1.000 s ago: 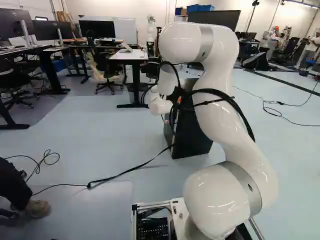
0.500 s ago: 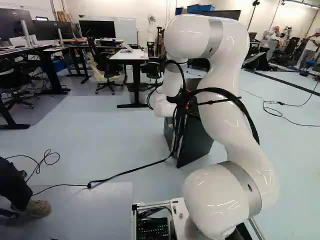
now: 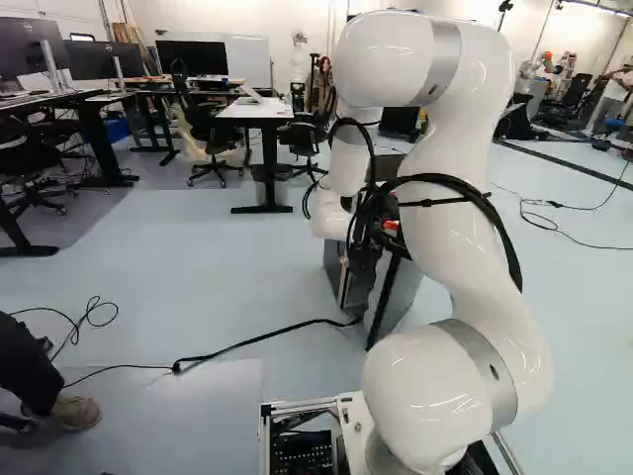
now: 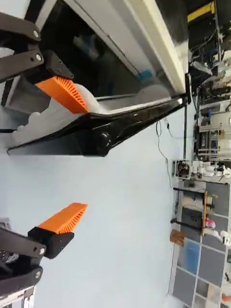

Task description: Open the fridge door

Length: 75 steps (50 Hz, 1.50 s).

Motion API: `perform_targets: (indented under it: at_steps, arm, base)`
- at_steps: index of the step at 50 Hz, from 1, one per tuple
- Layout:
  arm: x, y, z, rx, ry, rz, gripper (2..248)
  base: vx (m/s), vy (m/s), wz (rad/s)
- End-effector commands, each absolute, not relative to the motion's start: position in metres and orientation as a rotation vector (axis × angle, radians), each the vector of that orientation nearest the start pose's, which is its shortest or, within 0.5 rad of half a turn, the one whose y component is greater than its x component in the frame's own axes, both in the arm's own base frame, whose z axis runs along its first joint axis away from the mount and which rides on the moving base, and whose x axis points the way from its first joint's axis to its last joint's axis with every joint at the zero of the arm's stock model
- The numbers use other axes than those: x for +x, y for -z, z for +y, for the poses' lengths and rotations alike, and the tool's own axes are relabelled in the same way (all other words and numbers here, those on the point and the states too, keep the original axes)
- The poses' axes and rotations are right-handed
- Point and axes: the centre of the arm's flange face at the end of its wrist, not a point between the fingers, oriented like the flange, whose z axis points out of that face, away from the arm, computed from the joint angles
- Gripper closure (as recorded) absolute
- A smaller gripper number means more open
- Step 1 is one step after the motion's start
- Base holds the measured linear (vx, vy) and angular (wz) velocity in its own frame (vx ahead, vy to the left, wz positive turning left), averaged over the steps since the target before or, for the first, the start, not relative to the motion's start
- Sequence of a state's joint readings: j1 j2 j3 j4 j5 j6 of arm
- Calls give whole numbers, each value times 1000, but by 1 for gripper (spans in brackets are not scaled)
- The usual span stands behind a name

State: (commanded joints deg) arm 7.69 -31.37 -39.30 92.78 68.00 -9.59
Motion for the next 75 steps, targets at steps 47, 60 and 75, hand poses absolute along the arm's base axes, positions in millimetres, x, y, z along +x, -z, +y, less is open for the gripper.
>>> perform_targets:
  at_steps: [47,60,75]
  arm:
    - [359,-259,-40,1437,-883,-1480,3]
    - [359,-263,-41,1401,-906,-1446,3]
    - [368,-269,-38,1362,-948,-1412,3]
  base:
    - [0,0,0]
    - [0,0,0]
    - [0,0,0]
